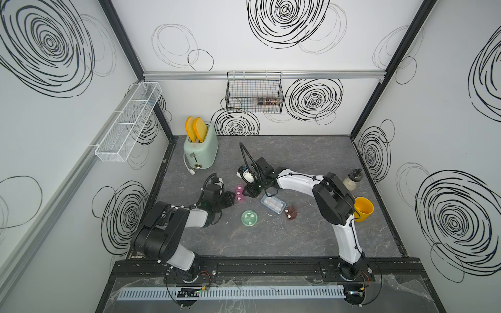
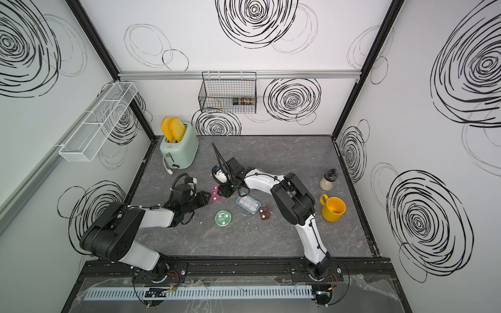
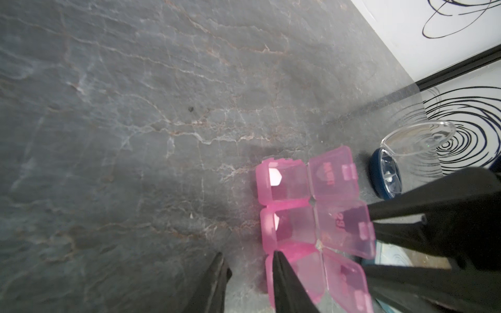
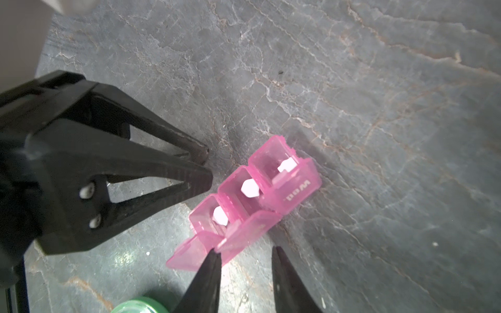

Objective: Close pillboxes
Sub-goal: Close the pillbox at the center of the board.

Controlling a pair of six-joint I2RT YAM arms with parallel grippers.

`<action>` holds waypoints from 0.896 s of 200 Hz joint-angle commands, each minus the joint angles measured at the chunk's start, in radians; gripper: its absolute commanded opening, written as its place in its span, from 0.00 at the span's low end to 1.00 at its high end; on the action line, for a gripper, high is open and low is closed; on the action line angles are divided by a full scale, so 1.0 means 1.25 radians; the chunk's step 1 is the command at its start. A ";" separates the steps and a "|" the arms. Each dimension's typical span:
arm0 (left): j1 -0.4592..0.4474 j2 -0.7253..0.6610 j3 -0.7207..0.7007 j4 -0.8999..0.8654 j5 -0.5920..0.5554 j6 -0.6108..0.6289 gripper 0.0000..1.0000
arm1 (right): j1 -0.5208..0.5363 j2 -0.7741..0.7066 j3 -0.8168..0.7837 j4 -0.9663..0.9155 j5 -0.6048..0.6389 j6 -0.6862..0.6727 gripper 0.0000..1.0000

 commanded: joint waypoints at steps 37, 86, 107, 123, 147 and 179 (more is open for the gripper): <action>0.038 -0.089 -0.036 0.050 0.080 -0.052 0.40 | 0.002 -0.014 0.001 -0.003 -0.024 0.079 0.39; 0.047 -0.105 -0.063 0.103 0.129 -0.094 0.41 | 0.004 0.004 0.009 0.001 -0.029 0.108 0.39; 0.042 -0.104 -0.055 0.092 0.150 -0.087 0.49 | 0.005 0.005 0.011 0.004 -0.029 0.111 0.40; 0.031 -0.105 -0.054 0.077 0.152 -0.070 0.56 | 0.006 0.010 0.015 0.001 -0.027 0.113 0.40; 0.021 -0.103 -0.058 0.055 0.136 -0.042 0.64 | 0.005 0.017 0.022 -0.005 -0.026 0.111 0.40; 0.023 -0.094 -0.065 0.082 0.147 -0.051 0.66 | 0.008 0.027 0.028 -0.005 -0.025 0.113 0.40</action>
